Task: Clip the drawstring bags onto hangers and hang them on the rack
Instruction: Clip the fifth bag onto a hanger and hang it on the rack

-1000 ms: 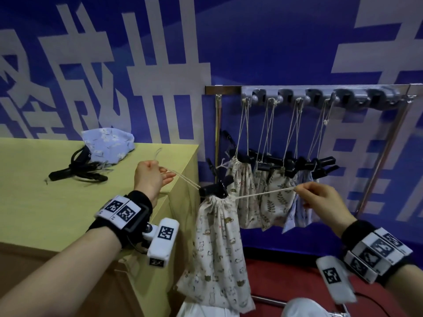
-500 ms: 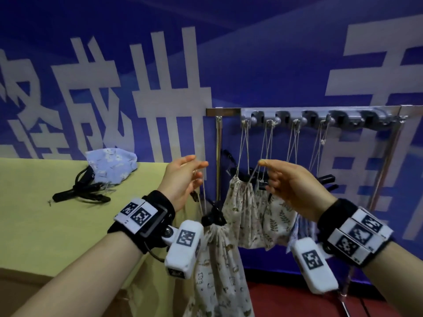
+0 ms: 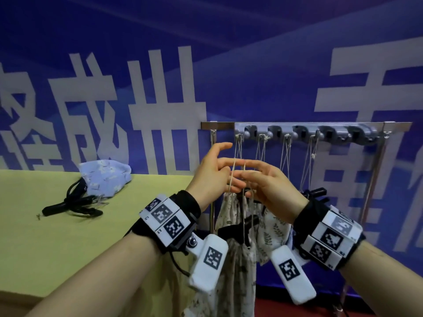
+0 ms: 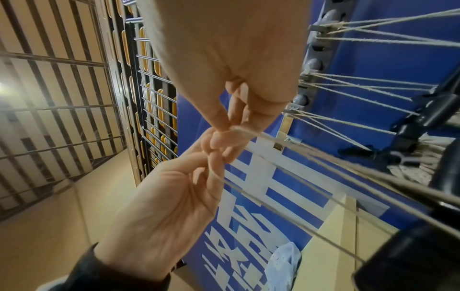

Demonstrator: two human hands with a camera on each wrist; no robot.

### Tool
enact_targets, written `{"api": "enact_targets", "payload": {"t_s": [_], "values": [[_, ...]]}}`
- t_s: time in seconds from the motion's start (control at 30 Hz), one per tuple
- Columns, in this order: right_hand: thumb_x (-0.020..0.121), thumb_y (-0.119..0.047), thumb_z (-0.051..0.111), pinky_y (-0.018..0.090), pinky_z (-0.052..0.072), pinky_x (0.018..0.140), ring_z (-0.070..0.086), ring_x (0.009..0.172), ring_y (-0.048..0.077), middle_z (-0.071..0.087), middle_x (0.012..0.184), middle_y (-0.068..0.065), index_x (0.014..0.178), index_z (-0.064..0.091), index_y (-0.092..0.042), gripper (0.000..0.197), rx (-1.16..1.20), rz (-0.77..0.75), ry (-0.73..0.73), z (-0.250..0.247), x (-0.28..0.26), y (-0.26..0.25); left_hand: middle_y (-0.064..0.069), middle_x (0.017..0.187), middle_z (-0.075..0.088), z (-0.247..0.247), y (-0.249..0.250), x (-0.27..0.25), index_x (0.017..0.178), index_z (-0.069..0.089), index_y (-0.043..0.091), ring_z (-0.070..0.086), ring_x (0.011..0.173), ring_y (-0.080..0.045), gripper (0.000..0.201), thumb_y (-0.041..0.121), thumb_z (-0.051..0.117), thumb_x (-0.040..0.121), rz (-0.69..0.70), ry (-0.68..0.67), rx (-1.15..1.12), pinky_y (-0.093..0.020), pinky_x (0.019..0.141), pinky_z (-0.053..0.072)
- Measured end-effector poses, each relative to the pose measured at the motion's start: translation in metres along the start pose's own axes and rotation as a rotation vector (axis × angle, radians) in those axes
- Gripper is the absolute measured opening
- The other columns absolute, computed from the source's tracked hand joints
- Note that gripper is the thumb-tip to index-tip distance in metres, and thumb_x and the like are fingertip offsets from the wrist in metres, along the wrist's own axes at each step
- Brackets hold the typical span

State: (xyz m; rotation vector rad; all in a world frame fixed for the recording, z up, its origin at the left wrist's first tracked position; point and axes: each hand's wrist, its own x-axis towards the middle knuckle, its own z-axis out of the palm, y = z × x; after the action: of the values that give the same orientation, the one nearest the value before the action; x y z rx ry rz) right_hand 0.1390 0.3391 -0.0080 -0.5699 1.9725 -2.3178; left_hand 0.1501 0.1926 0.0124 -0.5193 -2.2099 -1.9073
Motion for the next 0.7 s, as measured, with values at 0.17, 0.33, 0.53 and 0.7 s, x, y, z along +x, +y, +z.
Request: {"api": "enact_targets", "payload": {"t_s": [0.17, 0.33, 0.53, 0.7], "values": [[0.097, 0.000, 0.038, 0.029, 0.049, 0.061, 0.065, 0.065, 0.015, 0.070, 0.093, 0.012, 0.127, 0.050, -0.004, 0.033, 0.103, 0.001, 0.016, -0.010, 0.000, -0.004, -0.003, 0.118, 0.064, 0.014, 0.004, 0.007, 0.138, 0.030, 0.042, 0.072, 0.067, -0.026, 0.062, 0.001, 0.046, 0.094, 0.059, -0.020, 0.076, -0.044, 0.069, 0.061], [0.093, 0.010, 0.040, 0.021, 0.049, 0.052, 0.055, 0.055, 0.014, 0.056, 0.074, 0.012, 0.130, 0.039, -0.003, 0.039, 0.088, -0.038, 0.036, -0.024, -0.007, -0.015, 0.004, 0.107, 0.068, 0.038, 0.015, 0.018, 0.140, 0.027, 0.040, 0.072, 0.073, -0.018, 0.068, 0.015, 0.062, 0.087, 0.162, 0.031, 0.255, -0.037, 0.068, 0.061], [0.091, 0.007, 0.054, 0.022, 0.054, 0.056, 0.070, 0.068, 0.012, 0.075, 0.100, 0.005, 0.114, 0.042, -0.009, 0.031, 0.142, -0.152, 0.098, -0.053, -0.014, -0.032, 0.009, 0.105, 0.063, 0.070, 0.037, 0.038, 0.143, 0.029, 0.030, 0.064, 0.097, -0.009, 0.064, 0.023, 0.056, 0.085, 0.151, -0.050, 0.402, -0.036, 0.082, 0.058], [0.096, -0.015, 0.057, 0.023, 0.051, 0.053, 0.068, 0.066, 0.014, 0.075, 0.090, 0.004, 0.116, 0.049, -0.010, 0.022, -0.016, -0.229, 0.203, -0.076, -0.020, -0.045, 0.003, 0.090, 0.069, 0.096, 0.052, 0.054, 0.129, 0.043, 0.027, 0.068, 0.065, -0.016, 0.047, 0.040, 0.053, 0.085, 0.187, -0.122, 0.424, -0.035, 0.069, 0.057]]}}
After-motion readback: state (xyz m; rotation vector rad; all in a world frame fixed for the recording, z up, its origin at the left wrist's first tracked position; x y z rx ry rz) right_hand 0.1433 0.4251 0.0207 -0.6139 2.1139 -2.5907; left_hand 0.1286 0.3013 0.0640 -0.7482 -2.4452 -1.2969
